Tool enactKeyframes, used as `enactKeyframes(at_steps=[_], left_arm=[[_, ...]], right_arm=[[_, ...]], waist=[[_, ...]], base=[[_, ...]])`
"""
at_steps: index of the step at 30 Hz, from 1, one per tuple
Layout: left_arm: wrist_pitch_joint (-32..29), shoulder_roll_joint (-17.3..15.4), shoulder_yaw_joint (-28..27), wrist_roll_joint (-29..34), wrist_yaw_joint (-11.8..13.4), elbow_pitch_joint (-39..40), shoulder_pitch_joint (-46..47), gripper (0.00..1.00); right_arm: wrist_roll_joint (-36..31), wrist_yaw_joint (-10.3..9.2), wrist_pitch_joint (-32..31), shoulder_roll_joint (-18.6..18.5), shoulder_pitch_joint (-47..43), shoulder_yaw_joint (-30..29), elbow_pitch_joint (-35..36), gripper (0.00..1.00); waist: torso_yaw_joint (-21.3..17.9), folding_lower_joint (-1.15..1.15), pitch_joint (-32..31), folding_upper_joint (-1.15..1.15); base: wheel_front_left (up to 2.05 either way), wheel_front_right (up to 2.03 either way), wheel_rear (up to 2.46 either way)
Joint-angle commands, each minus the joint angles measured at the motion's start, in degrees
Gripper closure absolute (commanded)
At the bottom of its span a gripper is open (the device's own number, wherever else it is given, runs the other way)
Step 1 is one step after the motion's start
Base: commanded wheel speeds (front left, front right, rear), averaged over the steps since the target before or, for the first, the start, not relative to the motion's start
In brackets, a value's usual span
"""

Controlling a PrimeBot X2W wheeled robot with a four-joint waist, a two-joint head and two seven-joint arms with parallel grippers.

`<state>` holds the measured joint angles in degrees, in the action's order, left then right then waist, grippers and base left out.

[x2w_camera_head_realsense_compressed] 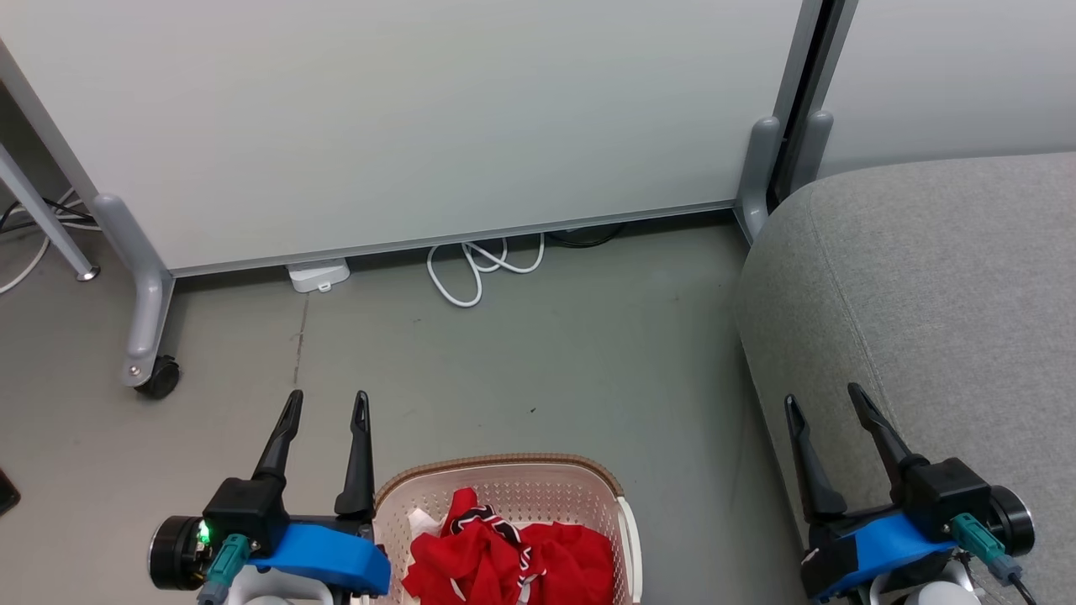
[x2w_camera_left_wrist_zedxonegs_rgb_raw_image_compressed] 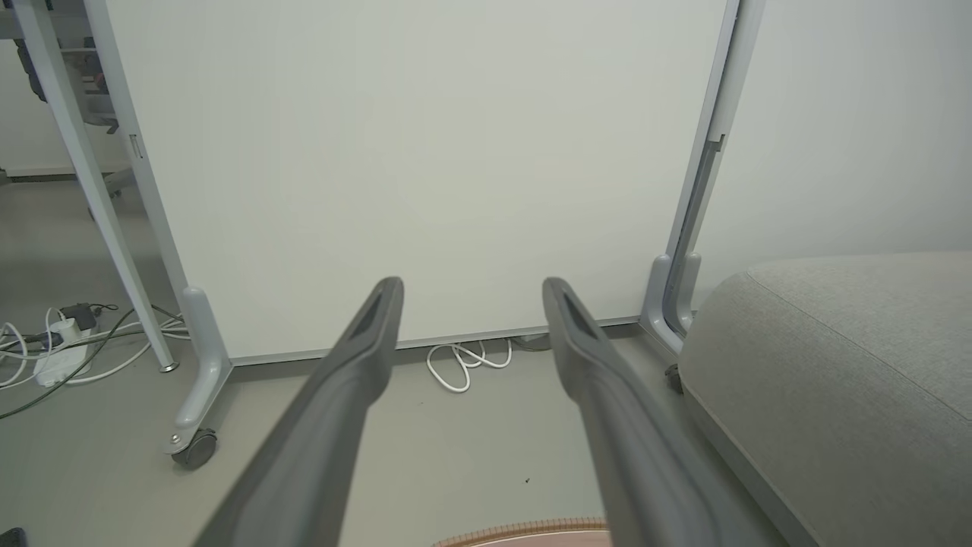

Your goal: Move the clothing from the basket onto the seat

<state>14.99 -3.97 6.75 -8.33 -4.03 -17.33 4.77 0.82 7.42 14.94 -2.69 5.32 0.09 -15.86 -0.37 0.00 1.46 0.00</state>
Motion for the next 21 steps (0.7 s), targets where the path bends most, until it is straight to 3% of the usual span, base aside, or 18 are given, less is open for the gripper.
enactKeyframes(at_steps=[1,21], left_arm=[[0.3,0.0,-0.1,0.4,-0.1,-0.1,0.1,0.00],[0.3,0.4,-0.7,1.1,-0.6,-0.6,0.3,0.00]], right_arm=[[-0.3,0.13,0.4,-0.3,0.6,0.0,-0.1,0.00],[0.3,0.13,0.4,-0.3,1.0,0.3,-0.2,0.00]], waist=[[0.0,0.00,0.0,0.00],[-0.3,0.00,0.6,0.00]], base=[[0.00,0.00,0.00],[0.00,0.00,0.00]])
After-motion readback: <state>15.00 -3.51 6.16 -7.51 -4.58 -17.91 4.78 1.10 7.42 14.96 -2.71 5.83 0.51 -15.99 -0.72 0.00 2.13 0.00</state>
